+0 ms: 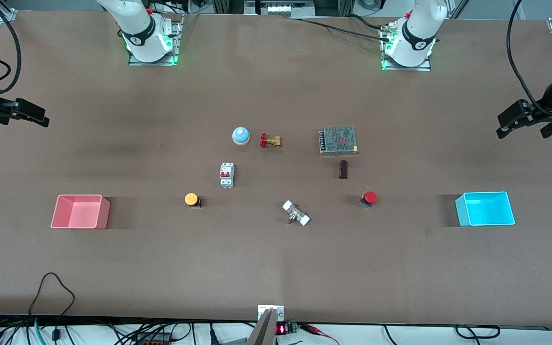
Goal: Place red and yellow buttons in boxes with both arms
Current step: 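Reach the right gripper to the yellow button while the left gripper reaches the red button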
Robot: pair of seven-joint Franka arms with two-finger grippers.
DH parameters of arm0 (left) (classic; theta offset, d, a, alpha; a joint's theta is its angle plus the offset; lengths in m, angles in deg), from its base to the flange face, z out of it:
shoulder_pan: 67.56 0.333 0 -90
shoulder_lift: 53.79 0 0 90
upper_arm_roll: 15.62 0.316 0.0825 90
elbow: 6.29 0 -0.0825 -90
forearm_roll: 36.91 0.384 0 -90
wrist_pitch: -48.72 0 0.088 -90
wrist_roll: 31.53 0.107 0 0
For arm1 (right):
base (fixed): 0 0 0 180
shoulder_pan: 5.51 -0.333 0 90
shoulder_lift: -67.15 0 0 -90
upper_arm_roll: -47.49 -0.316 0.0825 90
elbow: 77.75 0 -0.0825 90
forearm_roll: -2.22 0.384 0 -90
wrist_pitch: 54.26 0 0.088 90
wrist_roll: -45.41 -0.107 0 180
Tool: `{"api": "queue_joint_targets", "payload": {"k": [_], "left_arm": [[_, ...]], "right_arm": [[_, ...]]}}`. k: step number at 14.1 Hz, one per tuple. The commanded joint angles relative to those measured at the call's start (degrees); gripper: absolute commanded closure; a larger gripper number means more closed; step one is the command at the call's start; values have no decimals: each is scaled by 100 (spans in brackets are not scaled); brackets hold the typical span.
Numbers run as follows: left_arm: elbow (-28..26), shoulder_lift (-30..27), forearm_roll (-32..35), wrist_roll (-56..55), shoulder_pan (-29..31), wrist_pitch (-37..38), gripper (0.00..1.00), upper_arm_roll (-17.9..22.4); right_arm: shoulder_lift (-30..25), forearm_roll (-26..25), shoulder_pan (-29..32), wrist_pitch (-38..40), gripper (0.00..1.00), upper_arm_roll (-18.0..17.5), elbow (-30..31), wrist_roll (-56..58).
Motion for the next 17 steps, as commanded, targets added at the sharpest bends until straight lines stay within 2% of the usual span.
{"api": "queue_joint_targets", "payload": {"k": [1,3,5,9,14,17], "left_arm": [[56,204,-270,-57,-37,9,0,-55],[47,467,-306,-285,-125,-113,0,-186],[-84,739,-306,-758,-126,-542,0,-485],[-155,1337,-306,-1313,-134,-1097,0,-846],[-173,2163,-218,-1964,-529,-1923,0,-882],[-391,2541,-209,-2272,-731,-2652,0,-864]], "right_arm": [[-10,-41,16,26,0,-42,100,7],[165,3,33,-114,0,-42,48,-11],[419,64,-71,-359,0,-51,21,7],[1122,188,-615,-799,0,-51,-110,-81],[2449,574,-1178,-1160,0,-51,-988,-90],[2960,645,-1591,-1686,0,-51,-1253,-773]]}}
